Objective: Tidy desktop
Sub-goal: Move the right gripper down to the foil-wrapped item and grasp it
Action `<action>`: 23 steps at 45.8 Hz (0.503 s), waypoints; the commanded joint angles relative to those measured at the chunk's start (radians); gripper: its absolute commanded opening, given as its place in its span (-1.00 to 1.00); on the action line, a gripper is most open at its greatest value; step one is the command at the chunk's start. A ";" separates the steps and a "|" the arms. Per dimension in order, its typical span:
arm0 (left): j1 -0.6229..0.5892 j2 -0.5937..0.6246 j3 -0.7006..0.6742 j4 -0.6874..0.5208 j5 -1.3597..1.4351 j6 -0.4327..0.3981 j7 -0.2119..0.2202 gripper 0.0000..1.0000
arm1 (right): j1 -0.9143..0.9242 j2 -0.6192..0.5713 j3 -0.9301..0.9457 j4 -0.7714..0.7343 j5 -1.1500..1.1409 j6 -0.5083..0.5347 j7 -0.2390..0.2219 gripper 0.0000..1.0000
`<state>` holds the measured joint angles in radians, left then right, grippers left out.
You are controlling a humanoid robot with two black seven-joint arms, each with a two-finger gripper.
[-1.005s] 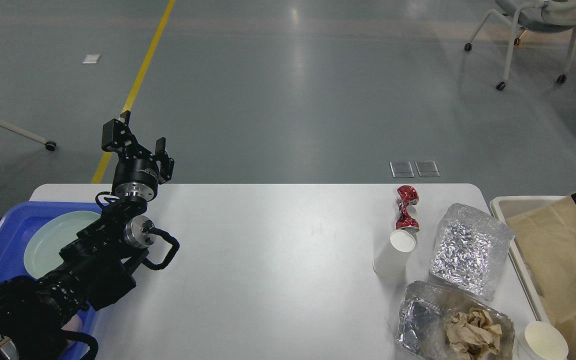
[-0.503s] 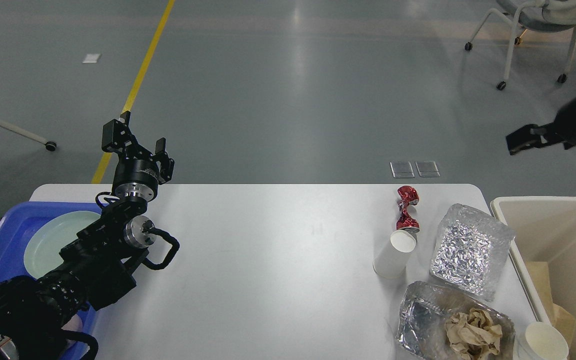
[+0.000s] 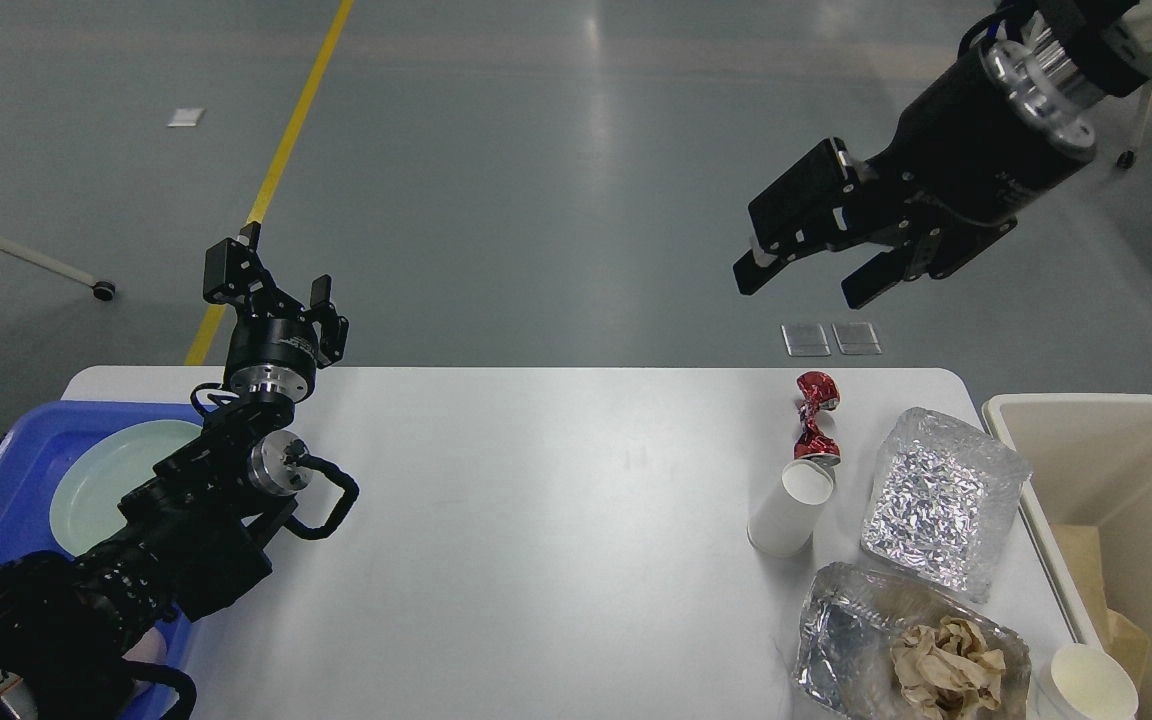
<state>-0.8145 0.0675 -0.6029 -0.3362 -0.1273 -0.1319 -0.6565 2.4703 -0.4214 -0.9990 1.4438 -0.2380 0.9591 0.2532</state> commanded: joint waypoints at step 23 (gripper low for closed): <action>0.000 0.000 0.000 0.000 0.000 0.000 0.000 1.00 | -0.073 0.174 -0.116 0.210 0.075 -0.321 -0.005 0.98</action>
<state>-0.8144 0.0675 -0.6029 -0.3367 -0.1272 -0.1320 -0.6566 2.4842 -0.2962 -1.0525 1.6581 -0.1615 0.7758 0.2485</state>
